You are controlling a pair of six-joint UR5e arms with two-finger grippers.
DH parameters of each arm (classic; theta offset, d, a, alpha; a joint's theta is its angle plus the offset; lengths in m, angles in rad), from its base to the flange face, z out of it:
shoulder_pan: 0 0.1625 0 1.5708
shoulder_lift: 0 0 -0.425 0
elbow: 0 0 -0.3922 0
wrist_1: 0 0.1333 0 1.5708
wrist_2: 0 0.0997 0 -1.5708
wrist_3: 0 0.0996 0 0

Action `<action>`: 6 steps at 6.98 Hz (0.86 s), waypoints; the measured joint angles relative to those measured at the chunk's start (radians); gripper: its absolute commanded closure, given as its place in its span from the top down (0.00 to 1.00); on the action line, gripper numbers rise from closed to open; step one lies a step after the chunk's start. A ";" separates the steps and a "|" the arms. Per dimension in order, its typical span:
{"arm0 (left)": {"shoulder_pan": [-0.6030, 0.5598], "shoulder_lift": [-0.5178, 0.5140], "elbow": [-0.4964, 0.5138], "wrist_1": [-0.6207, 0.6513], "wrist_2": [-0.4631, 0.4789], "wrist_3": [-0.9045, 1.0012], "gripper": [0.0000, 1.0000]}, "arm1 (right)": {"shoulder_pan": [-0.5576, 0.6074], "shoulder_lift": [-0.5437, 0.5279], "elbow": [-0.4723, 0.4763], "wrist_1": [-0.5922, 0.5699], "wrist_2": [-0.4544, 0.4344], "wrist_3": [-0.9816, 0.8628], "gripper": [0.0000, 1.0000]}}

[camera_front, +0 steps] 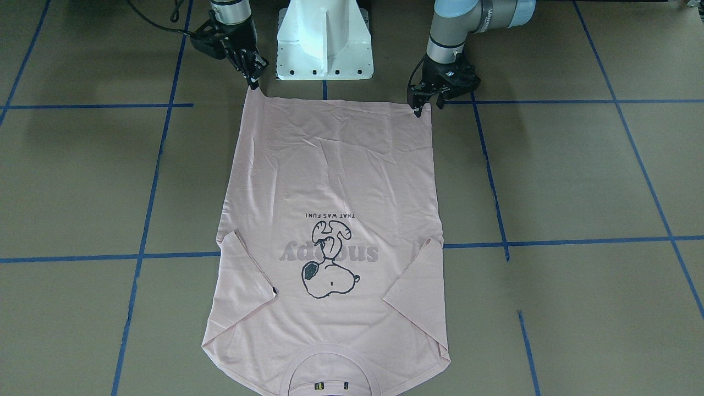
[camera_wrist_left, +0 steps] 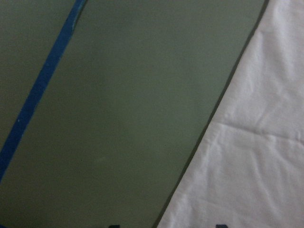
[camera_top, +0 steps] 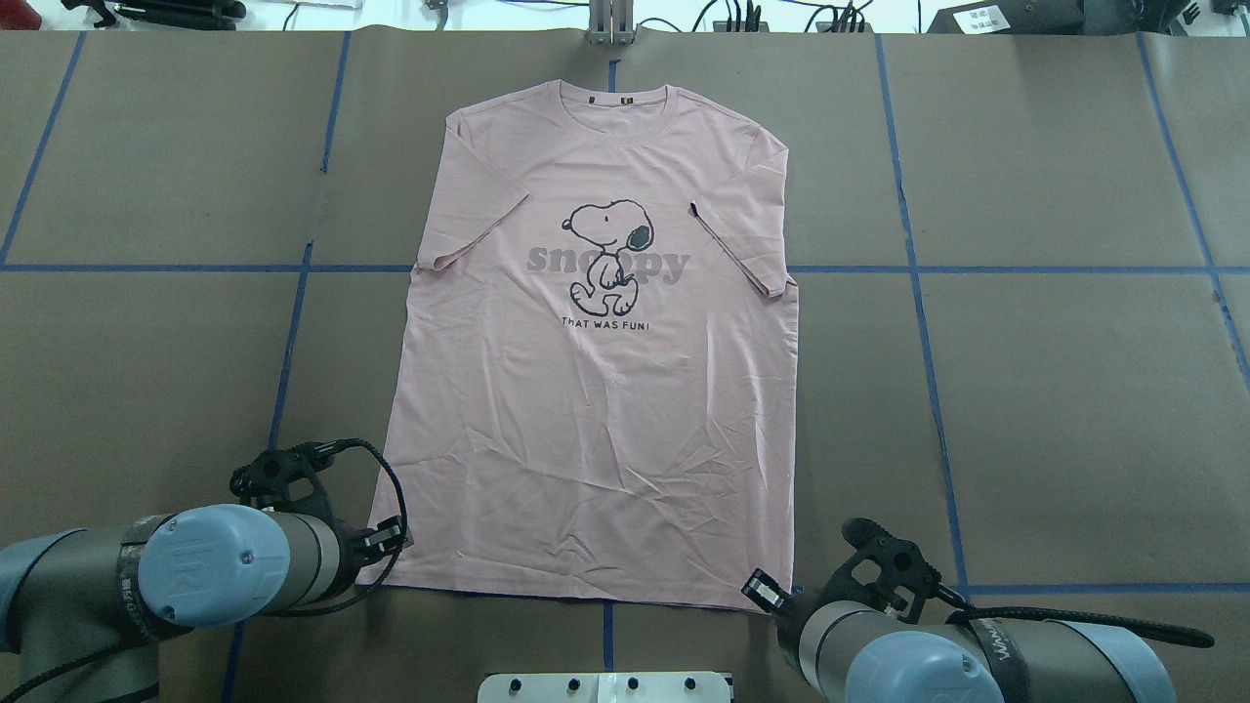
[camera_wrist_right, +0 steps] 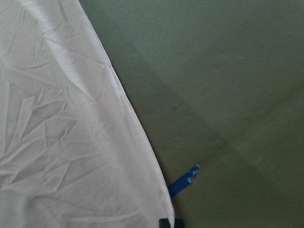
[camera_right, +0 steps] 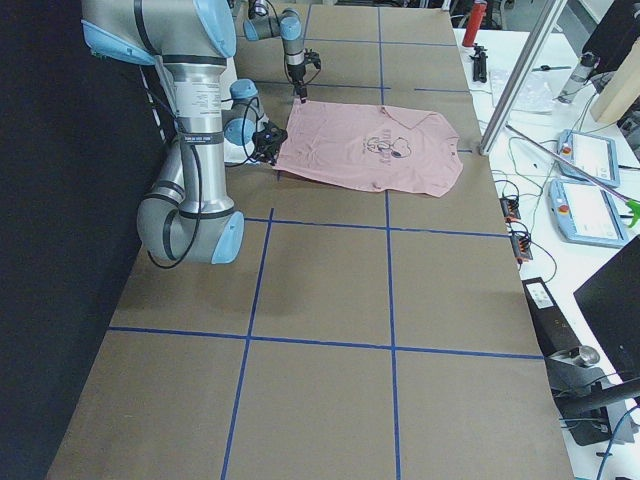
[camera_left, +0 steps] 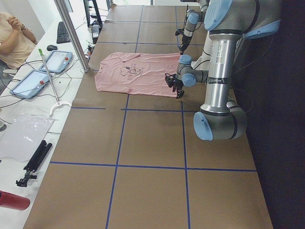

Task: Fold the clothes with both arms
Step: 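Grasp both hem corners nearest the robot with left and right grippers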

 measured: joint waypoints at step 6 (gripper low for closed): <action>0.017 0.000 0.000 0.001 -0.003 -0.002 0.70 | 0.002 -0.002 0.000 -0.001 0.002 -0.001 0.00</action>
